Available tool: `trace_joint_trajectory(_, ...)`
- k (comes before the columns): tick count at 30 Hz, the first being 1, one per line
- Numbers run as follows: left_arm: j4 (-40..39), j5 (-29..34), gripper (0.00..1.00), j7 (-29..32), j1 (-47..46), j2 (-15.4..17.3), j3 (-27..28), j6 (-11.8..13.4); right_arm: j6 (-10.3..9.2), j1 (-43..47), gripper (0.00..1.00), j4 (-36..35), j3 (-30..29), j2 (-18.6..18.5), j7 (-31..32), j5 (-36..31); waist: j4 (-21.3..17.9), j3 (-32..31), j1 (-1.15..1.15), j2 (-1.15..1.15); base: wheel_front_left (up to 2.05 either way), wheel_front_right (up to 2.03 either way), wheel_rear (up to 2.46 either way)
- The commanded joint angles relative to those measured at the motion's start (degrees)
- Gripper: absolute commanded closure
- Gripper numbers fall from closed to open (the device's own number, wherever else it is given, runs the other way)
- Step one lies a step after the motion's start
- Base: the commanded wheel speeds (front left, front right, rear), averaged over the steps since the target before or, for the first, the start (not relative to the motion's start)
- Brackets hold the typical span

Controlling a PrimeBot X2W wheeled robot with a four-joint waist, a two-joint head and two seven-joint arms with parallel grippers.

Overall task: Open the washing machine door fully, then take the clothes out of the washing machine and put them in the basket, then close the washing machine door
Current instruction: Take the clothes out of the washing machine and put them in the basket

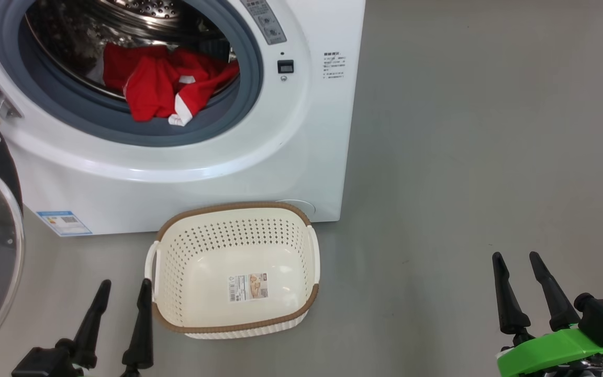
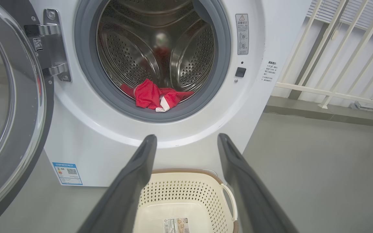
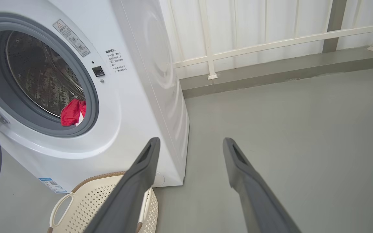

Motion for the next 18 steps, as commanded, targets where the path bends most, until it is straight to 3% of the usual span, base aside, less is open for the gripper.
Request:
trace_joint_trajectory(1, -1.71, -0.06, 0.0, -0.29, -0.88, 1.41, 1.63, 0.1, 0.42, -0.37, 0.0, -1.56, 0.92, -0.29, -0.54, -0.04, 0.18, -0.01, 0.0, 0.0, 0.0, 0.0, 0.0)
trace_joint_trajectory(12, -2.09, -1.65, 0.0, -0.29, -1.1, 1.59, 1.69, 0.1, 0.42, -0.96, 0.0, -1.61, 1.24, -0.23, -0.54, -0.1, 0.57, 0.23, 0.0, 0.0, 0.01, -0.01, 0.01)
trace_joint_trajectory(18, -2.57, -2.09, 0.0, -0.29, -1.24, 2.03, 1.7, 0.1, 0.42, -1.36, 0.0, -1.58, 1.72, -0.21, -0.54, -0.07, 0.43, 0.58, 0.0, 0.0, 0.55, -0.59, 0.04)
